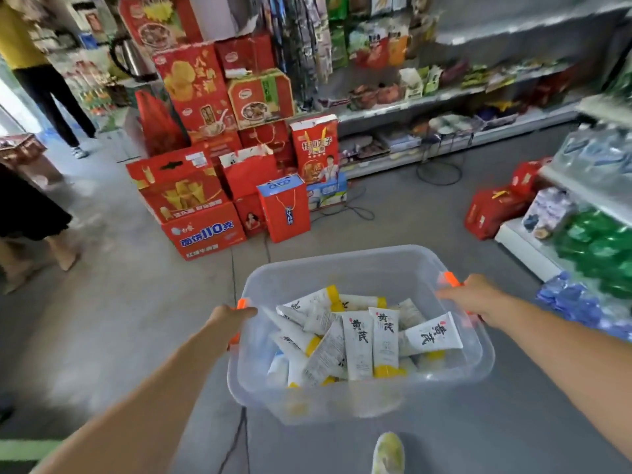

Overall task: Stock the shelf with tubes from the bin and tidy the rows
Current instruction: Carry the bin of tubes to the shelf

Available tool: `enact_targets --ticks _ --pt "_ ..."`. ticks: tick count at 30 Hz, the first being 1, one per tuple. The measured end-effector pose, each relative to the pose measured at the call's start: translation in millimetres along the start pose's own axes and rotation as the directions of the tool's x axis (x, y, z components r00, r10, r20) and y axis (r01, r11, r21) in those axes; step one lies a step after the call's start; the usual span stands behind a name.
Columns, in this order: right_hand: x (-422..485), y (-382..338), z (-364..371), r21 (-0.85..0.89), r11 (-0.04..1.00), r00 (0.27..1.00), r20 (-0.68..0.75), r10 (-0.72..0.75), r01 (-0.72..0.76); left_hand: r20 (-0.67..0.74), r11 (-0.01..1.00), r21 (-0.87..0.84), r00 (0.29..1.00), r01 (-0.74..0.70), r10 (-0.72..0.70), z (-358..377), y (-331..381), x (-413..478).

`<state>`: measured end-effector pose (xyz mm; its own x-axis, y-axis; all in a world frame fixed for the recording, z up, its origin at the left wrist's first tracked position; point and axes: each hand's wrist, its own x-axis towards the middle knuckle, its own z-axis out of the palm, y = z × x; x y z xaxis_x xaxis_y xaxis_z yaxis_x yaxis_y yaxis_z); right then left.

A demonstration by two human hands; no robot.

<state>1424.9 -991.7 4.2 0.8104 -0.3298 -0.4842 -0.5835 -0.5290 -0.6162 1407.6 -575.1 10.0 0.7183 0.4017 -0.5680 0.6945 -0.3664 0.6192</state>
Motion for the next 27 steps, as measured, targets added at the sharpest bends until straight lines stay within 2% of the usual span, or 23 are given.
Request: enact_targets --ticks 11,14,17,24,27 --pt "319.9 -108.2 -148.9 0.120 0.991 0.993 -0.098 0.070 -0.058 0.057 0.996 -0.037 0.995 -0.083 0.085 157.4 323.7 194.3" --pt "411.5 -135.7 -187.3 0.086 0.992 0.990 -0.100 0.100 -0.092 0.029 0.994 0.003 0.993 -0.110 0.110 206.0 411.3 271.3" --pt "495.4 -168.7 -229.9 0.116 0.987 0.985 -0.121 0.124 -0.110 0.063 0.993 0.062 0.993 -0.099 0.095 251.1 499.0 331.1" --pt "695.4 -220.9 -346.7 0.110 0.975 0.965 -0.157 0.209 -0.193 0.120 0.984 0.043 0.979 -0.171 0.164 373.7 719.5 428.5" --pt "788.8 -233.7 -401.3 0.087 0.980 0.967 -0.170 0.190 -0.177 0.120 0.982 0.028 0.976 -0.186 0.182 436.4 803.6 473.4"
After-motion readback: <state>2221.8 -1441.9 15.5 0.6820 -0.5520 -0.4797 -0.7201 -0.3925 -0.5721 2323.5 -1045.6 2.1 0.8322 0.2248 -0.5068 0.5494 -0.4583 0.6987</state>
